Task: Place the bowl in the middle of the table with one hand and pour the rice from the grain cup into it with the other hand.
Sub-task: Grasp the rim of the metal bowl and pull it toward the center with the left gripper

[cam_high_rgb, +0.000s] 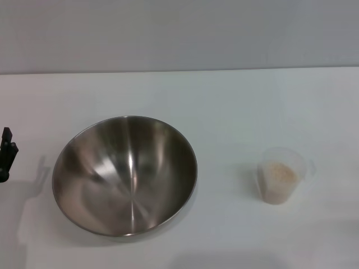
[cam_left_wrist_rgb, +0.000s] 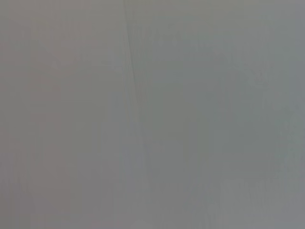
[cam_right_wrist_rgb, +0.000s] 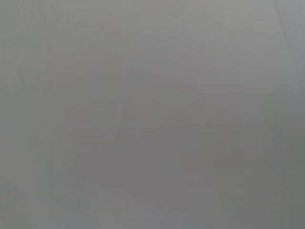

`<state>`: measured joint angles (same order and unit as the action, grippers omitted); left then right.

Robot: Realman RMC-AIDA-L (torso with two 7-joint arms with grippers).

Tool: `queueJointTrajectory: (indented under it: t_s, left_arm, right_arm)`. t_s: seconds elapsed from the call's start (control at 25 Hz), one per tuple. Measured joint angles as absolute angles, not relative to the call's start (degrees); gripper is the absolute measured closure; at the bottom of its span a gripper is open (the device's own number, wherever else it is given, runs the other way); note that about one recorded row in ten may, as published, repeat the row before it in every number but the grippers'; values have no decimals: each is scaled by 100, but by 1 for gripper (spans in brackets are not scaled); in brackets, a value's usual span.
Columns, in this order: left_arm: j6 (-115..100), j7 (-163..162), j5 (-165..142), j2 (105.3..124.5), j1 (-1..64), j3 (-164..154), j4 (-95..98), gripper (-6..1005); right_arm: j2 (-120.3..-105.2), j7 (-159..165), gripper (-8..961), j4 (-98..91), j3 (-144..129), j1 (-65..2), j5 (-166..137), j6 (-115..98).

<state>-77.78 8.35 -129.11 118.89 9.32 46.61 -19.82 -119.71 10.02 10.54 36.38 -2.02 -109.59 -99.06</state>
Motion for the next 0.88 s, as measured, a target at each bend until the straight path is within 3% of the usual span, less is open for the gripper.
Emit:
queueJointTrajectory:
  t_s: [0.56, 0.76, 0.8, 0.88]
  left_arm:
    - [-7878, 1059, -12962, 11842, 1007, 4561, -2084, 169]
    - [-7664, 1141, -12968, 11733, 1008, 4722, -2658, 169]
    - [-7240, 1326, -12972, 11617, 996, 4800, -3088, 169]
    - [-6971, 1423, -12973, 11563, 964, 4861, -3318, 170]
  right_arm:
    - [-11971, 1003, 187, 1064, 3639, -209, -10957, -9896]
    - [-11971, 1008, 187, 1063, 3639, -211, -10955, -9896]
    - [-11971, 1010, 187, 1063, 3639, -211, -10955, -9897]
    - [-11971, 1014, 187, 1063, 3639, -213, -10956, -9908]
